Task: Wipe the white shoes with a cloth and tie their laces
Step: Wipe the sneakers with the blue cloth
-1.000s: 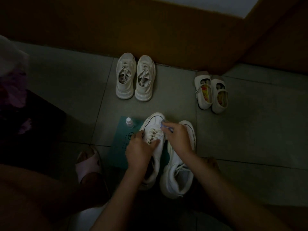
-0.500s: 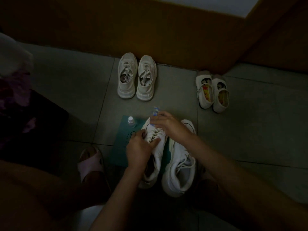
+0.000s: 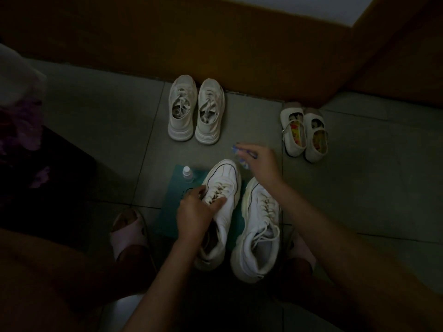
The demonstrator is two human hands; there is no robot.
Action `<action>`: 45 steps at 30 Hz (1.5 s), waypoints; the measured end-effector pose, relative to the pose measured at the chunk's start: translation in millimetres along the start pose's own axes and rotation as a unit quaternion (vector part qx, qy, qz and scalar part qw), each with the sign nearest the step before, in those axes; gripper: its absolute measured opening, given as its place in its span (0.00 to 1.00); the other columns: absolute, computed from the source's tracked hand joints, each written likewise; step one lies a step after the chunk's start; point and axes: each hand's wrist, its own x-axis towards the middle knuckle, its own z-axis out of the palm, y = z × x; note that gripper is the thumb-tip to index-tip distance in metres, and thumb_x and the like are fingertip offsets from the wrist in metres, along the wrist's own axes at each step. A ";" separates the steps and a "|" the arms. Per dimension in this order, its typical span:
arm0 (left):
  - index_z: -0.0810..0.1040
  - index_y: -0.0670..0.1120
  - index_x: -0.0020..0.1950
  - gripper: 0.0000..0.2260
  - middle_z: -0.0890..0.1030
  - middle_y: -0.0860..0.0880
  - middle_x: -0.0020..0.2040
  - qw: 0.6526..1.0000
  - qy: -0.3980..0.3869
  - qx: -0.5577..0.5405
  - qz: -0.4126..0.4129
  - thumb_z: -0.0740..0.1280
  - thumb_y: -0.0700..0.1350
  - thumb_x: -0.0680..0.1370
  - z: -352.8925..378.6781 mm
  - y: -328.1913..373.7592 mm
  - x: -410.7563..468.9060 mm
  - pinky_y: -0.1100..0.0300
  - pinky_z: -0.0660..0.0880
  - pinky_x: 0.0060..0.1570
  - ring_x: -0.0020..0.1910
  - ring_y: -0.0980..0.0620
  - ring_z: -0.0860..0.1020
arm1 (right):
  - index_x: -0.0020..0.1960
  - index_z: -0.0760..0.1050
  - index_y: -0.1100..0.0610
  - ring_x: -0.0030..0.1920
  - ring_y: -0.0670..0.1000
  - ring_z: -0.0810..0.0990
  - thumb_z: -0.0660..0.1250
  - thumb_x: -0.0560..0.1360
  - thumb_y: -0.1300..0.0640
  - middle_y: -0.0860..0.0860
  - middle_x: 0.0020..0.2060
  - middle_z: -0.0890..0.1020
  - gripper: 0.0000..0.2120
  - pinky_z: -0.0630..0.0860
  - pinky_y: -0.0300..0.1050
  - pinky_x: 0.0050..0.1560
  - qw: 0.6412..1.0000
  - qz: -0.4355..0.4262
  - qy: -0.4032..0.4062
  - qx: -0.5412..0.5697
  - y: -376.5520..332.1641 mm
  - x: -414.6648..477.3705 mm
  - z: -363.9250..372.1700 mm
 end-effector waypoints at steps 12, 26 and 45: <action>0.80 0.45 0.59 0.24 0.83 0.48 0.53 0.997 -0.031 -0.064 -0.016 0.77 0.52 0.66 -9.6 -10.6 11.3 0.67 0.70 0.47 0.49 0.55 0.79 | 0.64 0.74 0.60 0.65 0.53 0.71 0.60 0.79 0.62 0.54 0.64 0.76 0.15 0.64 0.39 0.67 0.997 -0.025 0.011 -0.069 11.2 -23.3 43.3; 0.81 0.45 0.55 0.17 0.82 0.50 0.45 0.985 -0.078 -0.152 -0.023 0.77 0.46 0.67 -20.2 -14.6 18.1 0.68 0.76 0.41 0.42 0.57 0.80 | 0.62 0.76 0.59 0.61 0.50 0.73 0.63 0.77 0.61 0.52 0.62 0.78 0.14 0.64 0.34 0.62 0.995 -0.003 0.087 -0.038 9.7 -80.0 53.8; 0.82 0.42 0.52 0.14 0.84 0.48 0.45 0.966 -0.101 -0.236 -0.025 0.76 0.44 0.68 -23.8 -25.7 22.5 0.61 0.79 0.46 0.45 0.53 0.82 | 0.56 0.78 0.58 0.34 0.40 0.77 0.63 0.77 0.63 0.48 0.37 0.80 0.10 0.76 0.34 0.39 0.978 0.123 0.093 0.137 -30.8 -52.6 -8.2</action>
